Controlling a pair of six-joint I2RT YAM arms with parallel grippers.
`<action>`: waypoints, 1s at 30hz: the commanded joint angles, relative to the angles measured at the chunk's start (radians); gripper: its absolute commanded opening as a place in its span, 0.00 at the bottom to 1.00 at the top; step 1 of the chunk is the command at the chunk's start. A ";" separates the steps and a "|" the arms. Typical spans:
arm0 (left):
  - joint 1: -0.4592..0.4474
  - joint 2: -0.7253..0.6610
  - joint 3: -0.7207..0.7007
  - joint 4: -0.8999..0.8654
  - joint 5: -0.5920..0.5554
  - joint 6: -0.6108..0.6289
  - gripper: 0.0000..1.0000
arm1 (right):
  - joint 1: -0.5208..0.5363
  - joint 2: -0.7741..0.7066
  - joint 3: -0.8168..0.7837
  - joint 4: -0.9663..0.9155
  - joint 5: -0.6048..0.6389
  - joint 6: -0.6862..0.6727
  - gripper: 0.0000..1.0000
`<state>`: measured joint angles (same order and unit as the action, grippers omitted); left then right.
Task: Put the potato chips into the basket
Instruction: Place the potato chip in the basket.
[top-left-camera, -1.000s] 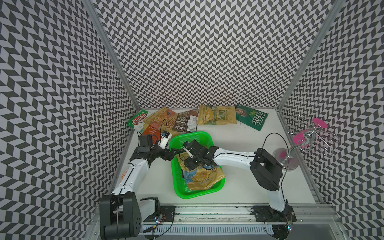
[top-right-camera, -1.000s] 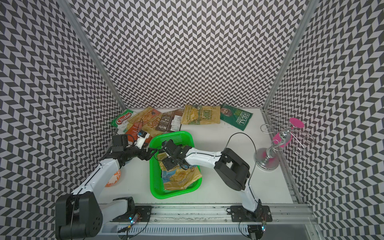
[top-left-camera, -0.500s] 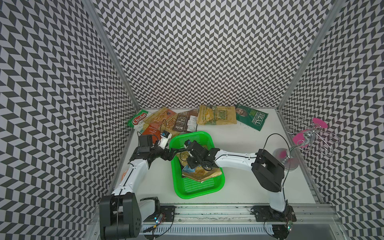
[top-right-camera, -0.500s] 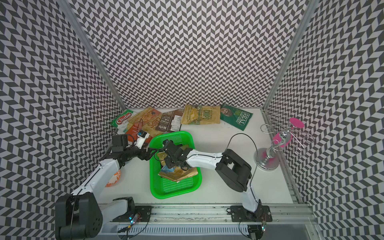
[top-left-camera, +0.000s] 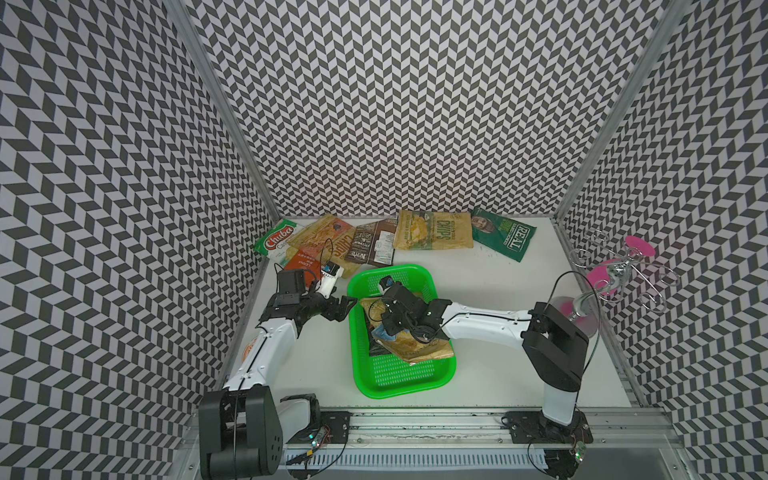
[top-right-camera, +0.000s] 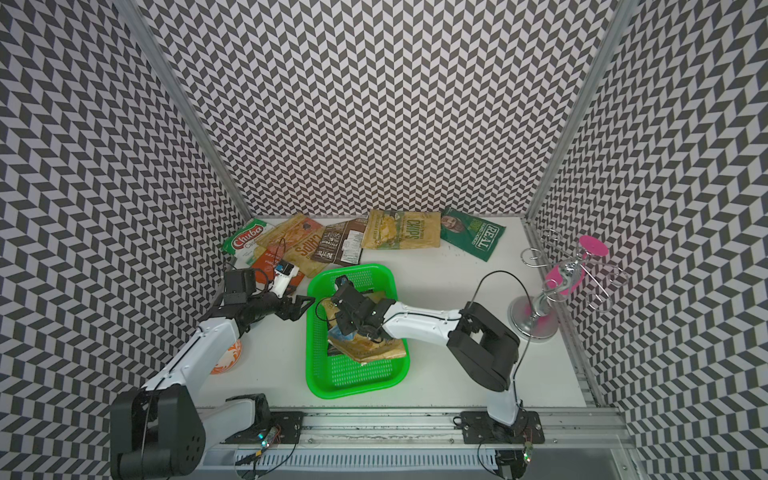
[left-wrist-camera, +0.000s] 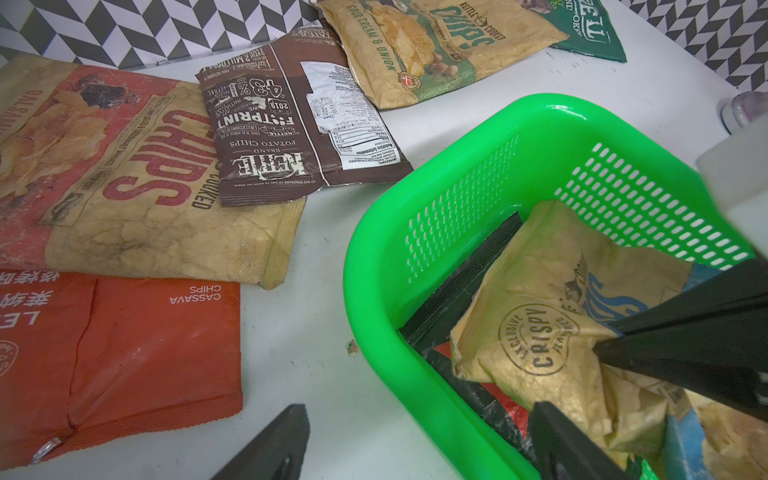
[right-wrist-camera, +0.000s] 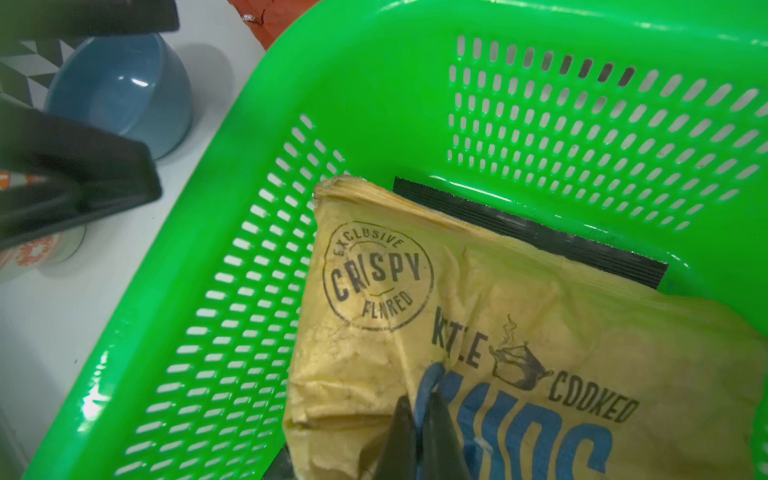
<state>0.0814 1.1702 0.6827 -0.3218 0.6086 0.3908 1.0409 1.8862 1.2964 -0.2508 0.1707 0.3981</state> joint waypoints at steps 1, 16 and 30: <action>0.004 -0.016 -0.005 0.015 0.007 -0.003 0.88 | 0.008 -0.001 0.059 0.057 0.062 0.020 0.00; 0.004 -0.020 -0.008 0.012 0.009 -0.003 0.88 | 0.025 0.133 0.132 0.038 0.104 0.041 0.43; 0.006 -0.027 -0.011 0.018 0.000 -0.009 0.90 | 0.020 -0.174 -0.030 0.017 -0.516 -0.083 0.64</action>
<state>0.0814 1.1645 0.6811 -0.3218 0.6079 0.3882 1.0599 1.7382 1.3205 -0.2611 -0.0605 0.3611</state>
